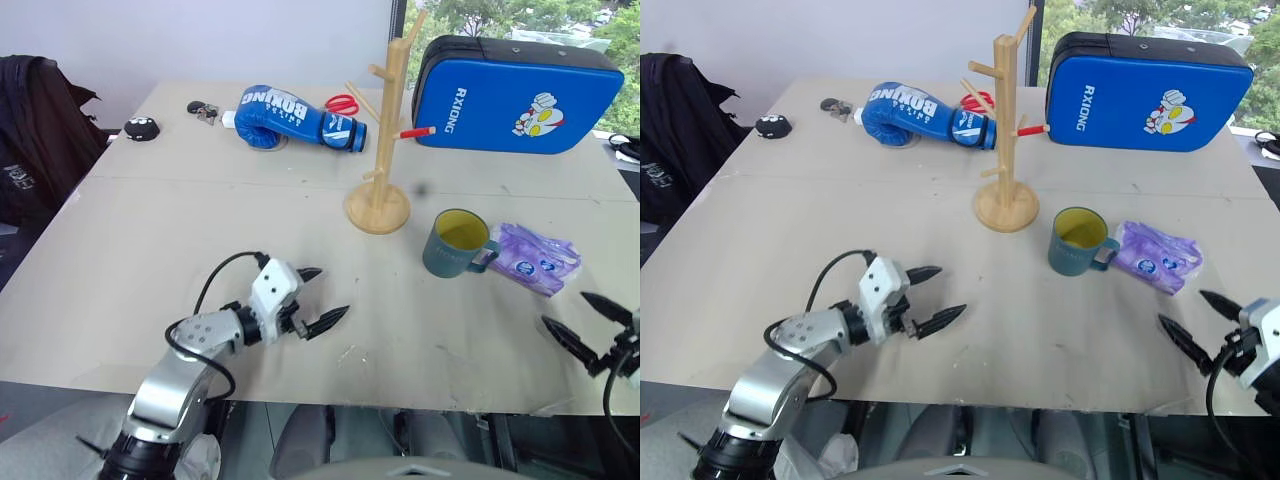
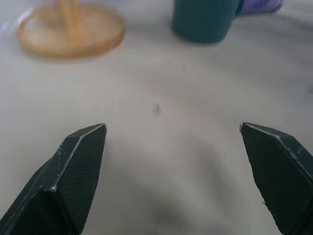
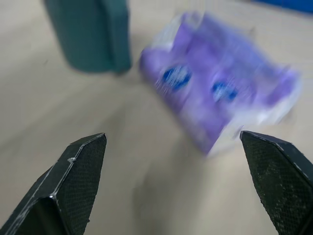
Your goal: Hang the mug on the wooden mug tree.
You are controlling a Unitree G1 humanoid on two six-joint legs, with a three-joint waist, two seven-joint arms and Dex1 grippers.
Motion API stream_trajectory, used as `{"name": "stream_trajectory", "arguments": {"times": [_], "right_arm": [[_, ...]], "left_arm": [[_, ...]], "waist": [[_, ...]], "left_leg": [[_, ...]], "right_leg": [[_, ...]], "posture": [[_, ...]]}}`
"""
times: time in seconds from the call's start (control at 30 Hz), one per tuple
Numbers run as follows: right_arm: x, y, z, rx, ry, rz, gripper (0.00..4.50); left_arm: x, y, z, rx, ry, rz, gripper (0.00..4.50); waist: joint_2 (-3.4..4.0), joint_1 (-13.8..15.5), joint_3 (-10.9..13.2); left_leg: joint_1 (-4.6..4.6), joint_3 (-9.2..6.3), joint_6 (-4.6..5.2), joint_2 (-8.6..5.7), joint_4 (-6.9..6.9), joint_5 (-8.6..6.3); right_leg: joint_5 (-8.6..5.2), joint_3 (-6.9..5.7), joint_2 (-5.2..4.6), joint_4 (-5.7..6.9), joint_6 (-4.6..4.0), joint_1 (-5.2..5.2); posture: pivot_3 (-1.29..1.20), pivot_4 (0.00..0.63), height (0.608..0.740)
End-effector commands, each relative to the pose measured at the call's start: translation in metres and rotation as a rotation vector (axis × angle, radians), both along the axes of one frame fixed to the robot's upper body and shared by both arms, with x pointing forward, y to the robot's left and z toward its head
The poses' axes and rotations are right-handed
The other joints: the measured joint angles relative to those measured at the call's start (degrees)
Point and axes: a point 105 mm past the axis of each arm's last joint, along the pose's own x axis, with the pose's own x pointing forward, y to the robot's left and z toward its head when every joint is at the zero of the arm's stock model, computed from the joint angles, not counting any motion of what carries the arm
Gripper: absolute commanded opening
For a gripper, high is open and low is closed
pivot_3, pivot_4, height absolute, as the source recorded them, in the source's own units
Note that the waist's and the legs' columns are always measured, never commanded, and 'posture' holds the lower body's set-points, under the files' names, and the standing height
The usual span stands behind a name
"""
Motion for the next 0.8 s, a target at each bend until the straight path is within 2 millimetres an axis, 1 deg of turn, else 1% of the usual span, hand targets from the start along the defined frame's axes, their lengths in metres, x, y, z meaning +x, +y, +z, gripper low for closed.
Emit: {"name": "stream_trajectory", "arguments": {"times": [0.03,0.1,0.2,0.3,0.4,0.43,0.47,0.5,0.57,0.6,0.67,0.7,0.73,0.8], "right_arm": [[0.026,-0.002,0.011,-0.123,-0.015,0.027,4.44],[0.037,-0.001,0.007,-0.221,-0.003,0.059,4.44],[0.048,-0.002,-0.001,-0.293,0.033,0.078,4.44],[0.055,-0.003,-0.011,-0.293,0.099,0.085,4.44],[0.063,-0.007,-0.017,-0.264,0.135,0.041,4.44],[0.065,-0.008,-0.017,-0.258,0.138,0.028,3.91],[0.066,-0.008,-0.017,-0.256,0.139,0.025,3.64],[0.066,-0.008,-0.016,-0.257,0.138,0.024,3.19],[0.067,-0.008,-0.014,-0.255,0.129,0.016,2.16],[0.068,-0.008,-0.012,-0.256,0.126,0.014,1.80],[0.068,-0.010,-0.008,-0.268,0.113,0.005,0.73],[0.069,-0.013,-0.005,-0.275,0.105,-0.008,0.28],[0.069,-0.016,-0.003,-0.279,0.098,-0.021,0.12],[0.074,-0.028,0.004,-0.308,0.077,-0.082,0.12]], "left_arm": [[-0.015,-0.033,0.043,-0.047,-0.074,-0.231,4.50],[-0.015,-0.040,0.055,-0.061,-0.073,-0.279,4.50],[-0.012,-0.045,0.067,-0.068,-0.093,-0.306,4.50],[-0.010,-0.046,0.076,-0.051,-0.122,-0.316,4.50],[-0.010,-0.047,0.080,-0.048,-0.127,-0.311,4.50],[-0.011,-0.047,0.079,-0.046,-0.128,-0.308,4.50],[-0.012,-0.047,0.078,-0.044,-0.131,-0.305,4.50],[-0.013,-0.047,0.078,-0.044,-0.135,-0.303,4.50],[-0.014,-0.045,0.079,-0.049,-0.140,-0.291,4.50],[-0.013,-0.045,0.079,-0.051,-0.142,-0.284,4.50],[-0.010,-0.043,0.080,-0.056,-0.147,-0.267,4.50],[-0.009,-0.043,0.081,-0.061,-0.149,-0.263,4.50],[-0.009,-0.044,0.083,-0.064,-0.154,-0.263,4.50],[-0.009,-0.045,0.086,-0.073,-0.166,-0.270,4.50]], "waist": [[0.00,-0.07,0.00],[-0.01,-0.07,-0.01],[0.01,0.05,0.00],[0.02,0.04,0.01],[0.01,-0.05,0.02],[0.02,-0.07,0.02],[0.02,-0.07,0.02],[0.01,-0.07,0.02],[0.02,-0.05,0.02],[0.02,0.01,0.02],[0.01,0.09,0.02],[0.01,0.08,0.02],[0.01,0.05,0.02],[0.01,0.01,0.02]], "left_leg": [[0.01,0.02,0.00,0.00,0.02,0.00],[0.01,0.05,-0.01,0.00,0.02,0.01],[-0.05,0.02,-0.05,0.01,-0.05,0.03],[-0.21,0.02,-0.25,0.02,-0.03,0.15],[-0.14,0.03,-0.18,0.00,0.02,0.11],[-0.10,0.03,-0.06,0.00,0.04,0.03],[-0.08,0.03,-0.04,0.00,0.05,0.03],[-0.08,0.02,-0.04,0.00,0.05,0.03],[-0.11,0.00,-0.06,0.00,0.02,0.04],[-0.11,-0.01,-0.11,0.01,0.02,0.06],[-0.13,0.01,-0.26,0.01,0.03,0.15],[-0.13,0.02,-0.25,0.00,0.04,0.15],[-0.13,0.02,-0.25,0.00,0.04,0.15],[-0.11,0.02,-0.21,0.00,0.04,0.12]], "right_leg": [[0.01,0.00,0.00,0.01,0.01,0.02],[0.01,-0.01,0.02,0.00,0.02,0.02],[0.00,-0.05,0.13,-0.04,0.00,-0.02],[0.00,-0.08,0.13,-0.02,0.00,-0.17],[0.01,-0.02,0.10,-0.02,0.01,-0.06],[0.02,0.00,0.10,-0.02,0.01,-0.02],[0.02,0.01,0.10,-0.01,0.01,-0.01],[0.01,0.00,0.10,-0.01,0.02,-0.01],[0.01,-0.02,0.12,-0.01,0.01,-0.04],[0.01,-0.02,0.11,-0.02,0.01,-0.05],[0.01,-0.04,0.11,-0.02,0.01,-0.04],[0.01,-0.04,0.10,-0.02,0.01,-0.04],[0.01,-0.03,0.10,-0.02,0.02,-0.03],[0.02,-0.02,0.10,-0.01,0.02,-0.02]], "posture": [[0.00,0.150,0.737],[0.00,0.150,0.737],[0.00,0.150,0.737],[0.00,0.150,0.737],[0.00,0.150,0.737],[0.00,0.150,0.737],[0.00,0.150,0.737],[0.00,0.150,0.737],[0.00,0.150,0.737],[0.00,0.150,0.737],[0.00,0.150,0.737],[0.00,0.150,0.737],[0.00,0.150,0.737],[0.00,0.150,0.737]]}}
